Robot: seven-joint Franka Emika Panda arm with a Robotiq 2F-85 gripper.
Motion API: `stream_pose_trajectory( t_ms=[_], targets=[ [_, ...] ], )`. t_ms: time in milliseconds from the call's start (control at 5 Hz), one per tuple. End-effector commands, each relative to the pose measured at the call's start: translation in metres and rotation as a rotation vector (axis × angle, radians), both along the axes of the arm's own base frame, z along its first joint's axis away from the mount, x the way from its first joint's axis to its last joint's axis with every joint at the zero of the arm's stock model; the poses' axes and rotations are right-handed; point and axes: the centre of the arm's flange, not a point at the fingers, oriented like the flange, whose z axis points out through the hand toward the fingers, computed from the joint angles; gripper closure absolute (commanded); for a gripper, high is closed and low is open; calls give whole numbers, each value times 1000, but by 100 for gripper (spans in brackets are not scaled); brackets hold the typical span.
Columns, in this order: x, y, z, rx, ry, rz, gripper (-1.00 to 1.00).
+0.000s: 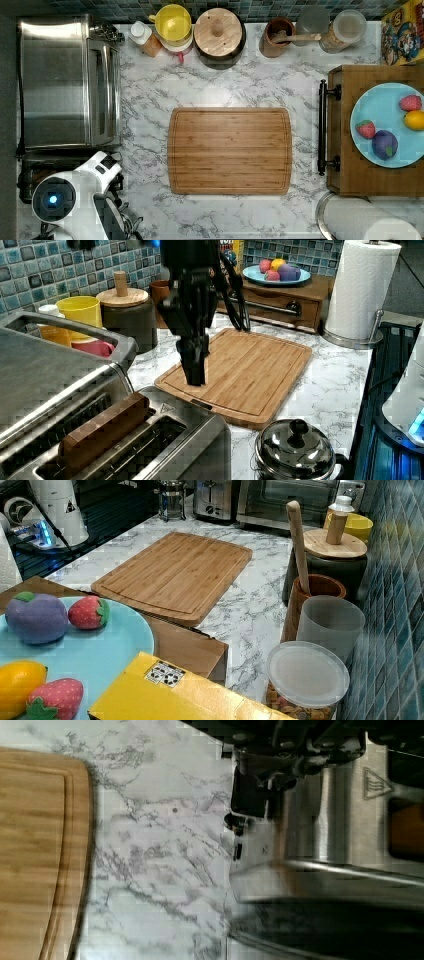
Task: Turn on the toaster.
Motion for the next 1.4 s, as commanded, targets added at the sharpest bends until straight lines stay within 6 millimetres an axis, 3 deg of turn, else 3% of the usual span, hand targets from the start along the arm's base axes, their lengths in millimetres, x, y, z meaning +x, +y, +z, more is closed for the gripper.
stream_pose_trajectory(
  t_ms=[200,600,1400],
  targets=[
    [11,-2,-10,23,-7,-162,100],
    [18,4,-32,-28,7,-153,100],
    [50,-42,-102,-136,173,-245,100]
  ],
)
